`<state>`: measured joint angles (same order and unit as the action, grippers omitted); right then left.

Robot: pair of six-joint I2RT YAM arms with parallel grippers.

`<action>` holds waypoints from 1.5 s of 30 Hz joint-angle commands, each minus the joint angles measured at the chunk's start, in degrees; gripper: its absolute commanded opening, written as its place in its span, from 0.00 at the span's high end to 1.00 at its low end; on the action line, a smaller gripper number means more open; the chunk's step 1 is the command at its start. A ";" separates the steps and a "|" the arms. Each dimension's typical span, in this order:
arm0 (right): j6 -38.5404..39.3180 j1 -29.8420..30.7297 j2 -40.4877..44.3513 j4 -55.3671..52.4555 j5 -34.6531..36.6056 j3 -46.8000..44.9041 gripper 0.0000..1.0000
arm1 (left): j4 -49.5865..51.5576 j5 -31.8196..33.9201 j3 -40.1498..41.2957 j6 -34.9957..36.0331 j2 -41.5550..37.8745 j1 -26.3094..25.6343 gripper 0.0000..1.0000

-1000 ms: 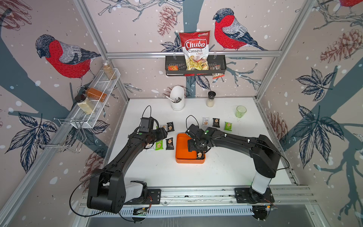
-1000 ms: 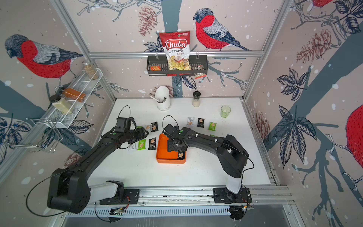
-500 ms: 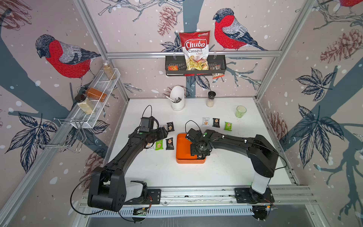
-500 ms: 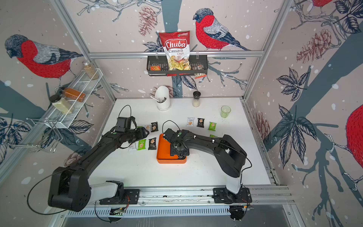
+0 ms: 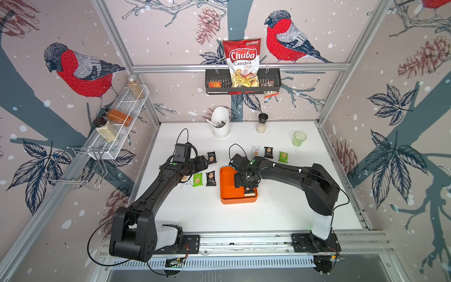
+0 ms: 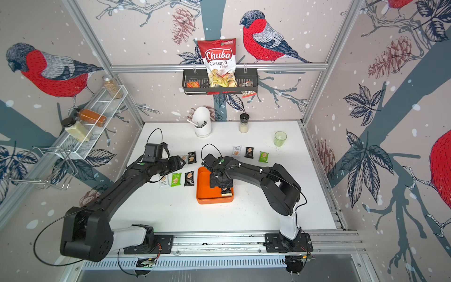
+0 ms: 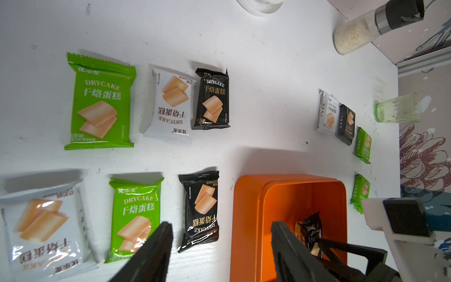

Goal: Take the cookies out of the storage box
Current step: Pick up the cookie from the storage box.

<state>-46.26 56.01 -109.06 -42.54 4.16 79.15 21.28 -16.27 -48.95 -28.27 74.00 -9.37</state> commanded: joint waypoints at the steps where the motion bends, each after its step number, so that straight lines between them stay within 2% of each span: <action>1: 1.24 0.18 -0.13 -1.92 2.57 0.56 0.29 | -0.82 0.10 -0.59 0.41 0.40 0.20 0.32; 7: 0.22 -0.28 0.78 -5.37 6.22 1.43 0.28 | -1.08 -0.82 -0.86 0.14 1.48 0.18 0.32; 19: 0.99 -0.82 -1.22 -3.74 5.09 0.17 0.30 | 0.10 -1.38 -1.85 0.69 2.04 0.13 0.32; 29: 1.86 -1.07 -2.72 -1.93 4.53 0.39 0.38 | 1.23 -1.02 -2.20 1.20 1.41 0.21 0.32; 37: 2.05 -1.36 -3.25 -1.40 4.26 0.12 0.39 | 1.23 -1.04 -2.00 1.03 1.02 0.16 0.32; 45: 1.75 -1.39 -3.47 -1.16 4.26 0.08 0.48 | 1.27 -0.83 -1.50 1.37 0.72 0.14 0.32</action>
<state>-44.86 54.61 -112.46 -43.92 8.45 79.15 22.94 -16.86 -50.59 -28.05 75.05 -9.37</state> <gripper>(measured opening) 0.525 0.684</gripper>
